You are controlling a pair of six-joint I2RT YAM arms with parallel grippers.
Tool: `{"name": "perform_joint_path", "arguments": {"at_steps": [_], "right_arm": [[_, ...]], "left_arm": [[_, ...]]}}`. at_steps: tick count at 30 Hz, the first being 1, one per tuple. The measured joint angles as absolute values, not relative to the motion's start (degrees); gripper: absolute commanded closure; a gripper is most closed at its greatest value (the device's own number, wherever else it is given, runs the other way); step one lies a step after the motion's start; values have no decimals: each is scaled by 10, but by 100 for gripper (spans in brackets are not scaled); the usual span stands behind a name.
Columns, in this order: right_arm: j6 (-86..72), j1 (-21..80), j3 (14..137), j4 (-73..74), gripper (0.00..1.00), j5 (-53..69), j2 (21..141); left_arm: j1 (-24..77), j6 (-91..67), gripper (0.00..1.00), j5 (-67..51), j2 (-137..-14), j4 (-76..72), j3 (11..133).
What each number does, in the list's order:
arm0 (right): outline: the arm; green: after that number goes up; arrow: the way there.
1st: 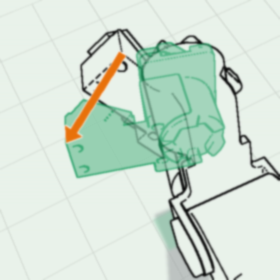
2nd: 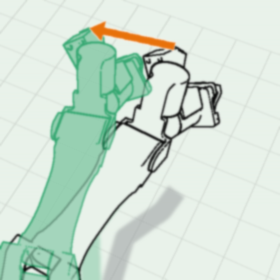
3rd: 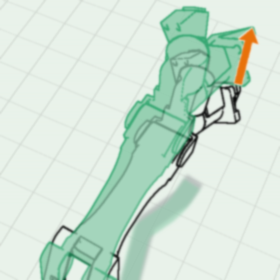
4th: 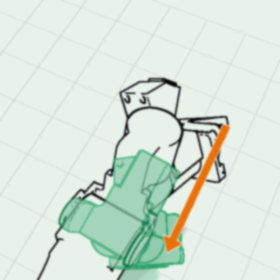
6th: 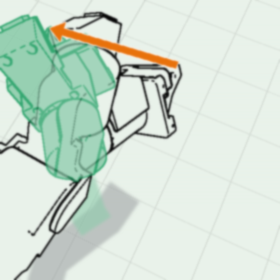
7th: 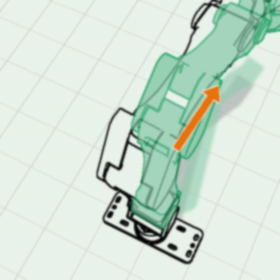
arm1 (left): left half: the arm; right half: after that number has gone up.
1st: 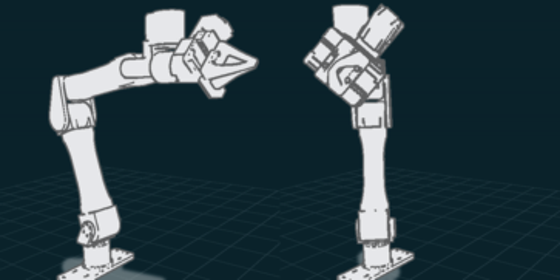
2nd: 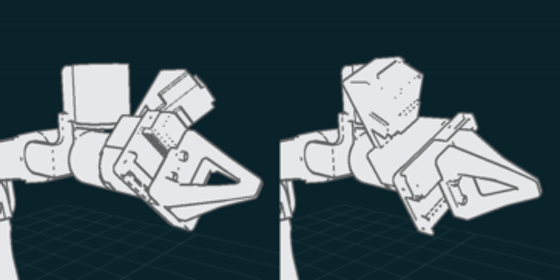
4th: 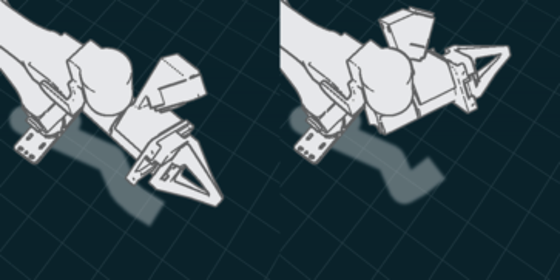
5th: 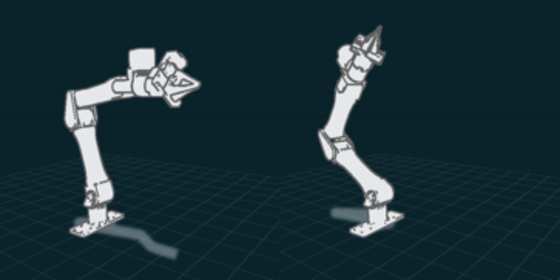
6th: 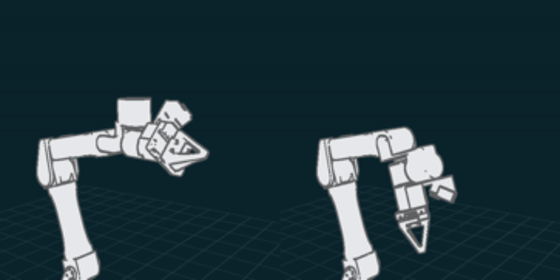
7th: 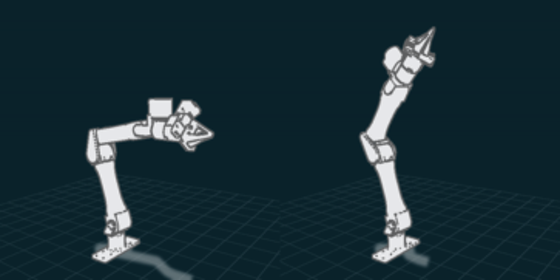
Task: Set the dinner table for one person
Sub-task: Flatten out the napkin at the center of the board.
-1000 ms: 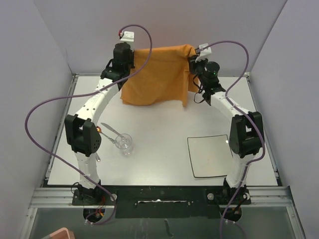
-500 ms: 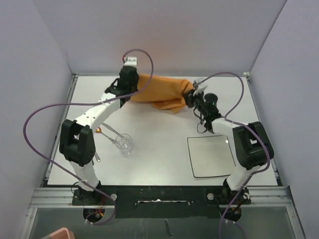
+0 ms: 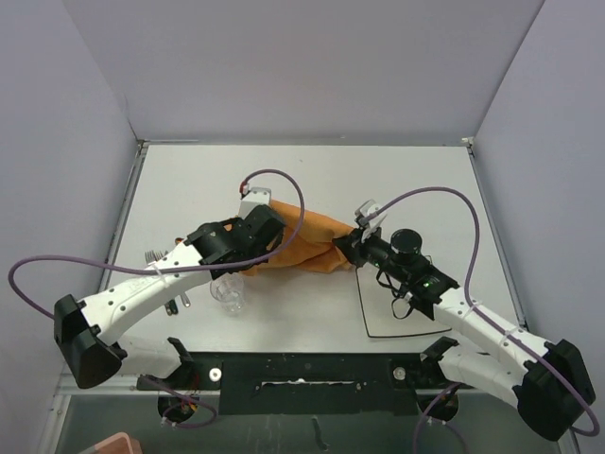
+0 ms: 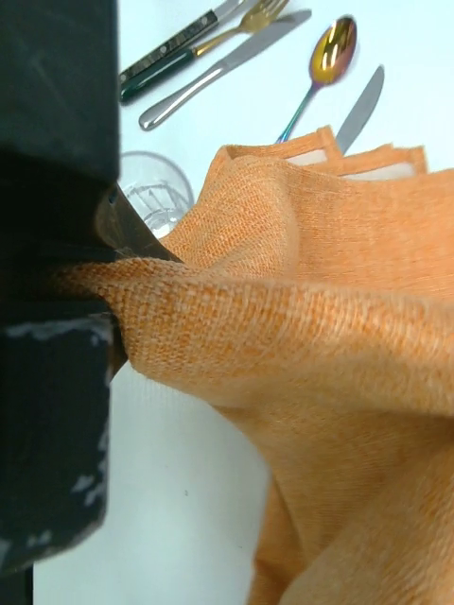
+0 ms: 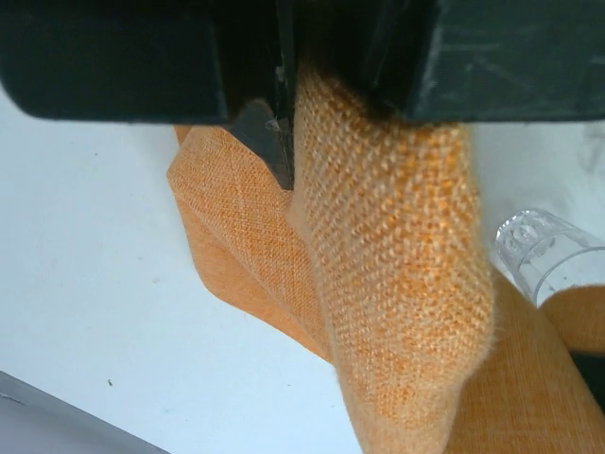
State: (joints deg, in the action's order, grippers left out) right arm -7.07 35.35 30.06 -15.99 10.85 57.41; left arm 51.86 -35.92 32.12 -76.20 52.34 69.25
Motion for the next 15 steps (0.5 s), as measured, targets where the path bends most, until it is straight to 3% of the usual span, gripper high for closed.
{"name": "perform_joint_path", "arguments": {"at_steps": [11,15], "right_arm": [[-22,350,321,-56,100,116,543],[-6,300,350,-36,100,115,543]], "left_arm": [[515,-340,100,369,-790,566,754],[515,-304,100,380,-804,556,773]]}}
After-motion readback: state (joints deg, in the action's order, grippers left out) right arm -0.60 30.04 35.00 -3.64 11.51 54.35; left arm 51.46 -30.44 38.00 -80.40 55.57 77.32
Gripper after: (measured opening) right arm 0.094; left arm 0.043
